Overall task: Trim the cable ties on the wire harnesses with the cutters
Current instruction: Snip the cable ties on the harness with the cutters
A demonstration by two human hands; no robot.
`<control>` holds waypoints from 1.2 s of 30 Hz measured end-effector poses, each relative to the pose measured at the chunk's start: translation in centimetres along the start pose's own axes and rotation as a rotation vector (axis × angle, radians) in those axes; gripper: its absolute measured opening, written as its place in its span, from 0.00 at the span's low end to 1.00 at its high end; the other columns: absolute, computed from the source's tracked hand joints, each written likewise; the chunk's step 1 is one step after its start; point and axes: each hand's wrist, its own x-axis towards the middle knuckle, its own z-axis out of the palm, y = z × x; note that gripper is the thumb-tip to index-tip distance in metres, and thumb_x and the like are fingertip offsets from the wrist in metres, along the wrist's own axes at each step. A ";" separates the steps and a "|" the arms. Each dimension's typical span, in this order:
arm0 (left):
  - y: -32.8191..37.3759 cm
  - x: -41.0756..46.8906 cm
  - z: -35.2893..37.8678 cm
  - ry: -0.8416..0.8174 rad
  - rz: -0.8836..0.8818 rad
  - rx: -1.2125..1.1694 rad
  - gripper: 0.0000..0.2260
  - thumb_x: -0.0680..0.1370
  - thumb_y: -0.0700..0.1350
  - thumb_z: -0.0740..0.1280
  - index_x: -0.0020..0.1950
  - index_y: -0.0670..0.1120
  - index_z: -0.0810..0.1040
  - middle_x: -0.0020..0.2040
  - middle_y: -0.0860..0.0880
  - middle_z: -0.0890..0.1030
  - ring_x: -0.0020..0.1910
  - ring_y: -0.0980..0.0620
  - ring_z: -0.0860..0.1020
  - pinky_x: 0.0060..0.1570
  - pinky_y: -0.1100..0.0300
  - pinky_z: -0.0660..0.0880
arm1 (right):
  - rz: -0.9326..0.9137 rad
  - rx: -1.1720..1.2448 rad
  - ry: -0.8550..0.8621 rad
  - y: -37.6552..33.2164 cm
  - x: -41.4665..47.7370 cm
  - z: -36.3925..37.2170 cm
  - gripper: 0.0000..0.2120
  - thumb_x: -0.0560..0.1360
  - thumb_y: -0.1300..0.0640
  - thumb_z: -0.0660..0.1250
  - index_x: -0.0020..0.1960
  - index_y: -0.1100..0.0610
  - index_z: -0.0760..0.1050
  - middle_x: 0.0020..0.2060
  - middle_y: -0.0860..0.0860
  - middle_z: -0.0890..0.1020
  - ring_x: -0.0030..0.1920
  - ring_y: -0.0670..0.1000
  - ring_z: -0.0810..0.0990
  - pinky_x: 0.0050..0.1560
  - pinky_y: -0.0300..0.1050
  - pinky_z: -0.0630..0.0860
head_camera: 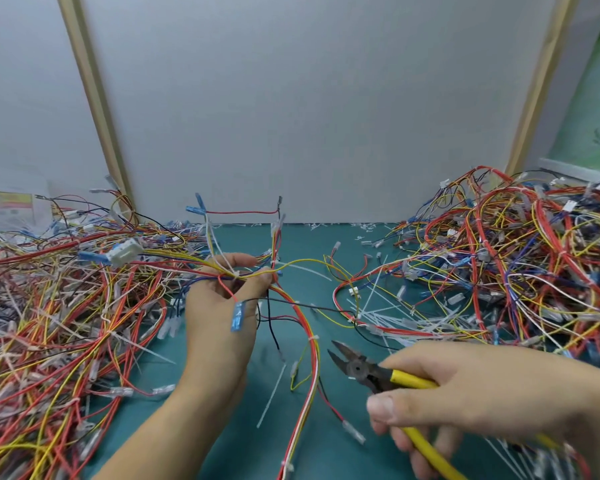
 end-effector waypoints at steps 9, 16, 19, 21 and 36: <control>-0.5 -0.6 0.7 -0.198 0.300 0.206 0.09 0.75 0.39 0.74 0.47 0.52 0.78 0.39 0.49 0.84 0.42 0.44 0.80 0.47 0.55 0.75 | -0.334 0.564 0.127 -0.4 0.6 -1.9 0.20 0.71 0.42 0.75 0.45 0.59 0.80 0.36 0.57 0.79 0.34 0.58 0.82 0.40 0.57 0.82; -0.8 -1.1 0.9 -0.323 0.276 0.171 0.09 0.76 0.39 0.73 0.49 0.53 0.79 0.39 0.55 0.83 0.39 0.58 0.82 0.39 0.73 0.75 | -0.087 0.300 0.218 -0.7 1.5 1.3 0.14 0.77 0.47 0.70 0.41 0.58 0.78 0.34 0.56 0.80 0.32 0.57 0.83 0.32 0.45 0.80; -1.0 -1.2 0.9 -0.332 0.293 0.180 0.08 0.76 0.41 0.74 0.49 0.54 0.79 0.39 0.54 0.83 0.39 0.57 0.82 0.39 0.72 0.75 | -0.079 0.277 0.247 -0.8 1.6 1.6 0.14 0.78 0.50 0.68 0.41 0.59 0.75 0.33 0.56 0.80 0.31 0.57 0.82 0.31 0.45 0.79; -1.1 -1.1 0.9 -0.339 0.295 0.178 0.08 0.75 0.42 0.74 0.49 0.54 0.79 0.40 0.54 0.83 0.39 0.55 0.82 0.39 0.71 0.76 | -0.073 0.254 0.270 -0.9 1.6 1.7 0.14 0.79 0.50 0.68 0.41 0.60 0.74 0.32 0.55 0.79 0.30 0.56 0.82 0.31 0.45 0.79; -0.7 -1.6 0.9 -0.355 0.277 0.171 0.10 0.76 0.38 0.73 0.47 0.54 0.79 0.38 0.52 0.83 0.39 0.52 0.82 0.39 0.70 0.76 | -0.090 0.234 0.308 -0.9 1.6 1.8 0.14 0.79 0.51 0.67 0.40 0.59 0.74 0.32 0.54 0.79 0.30 0.55 0.81 0.31 0.45 0.79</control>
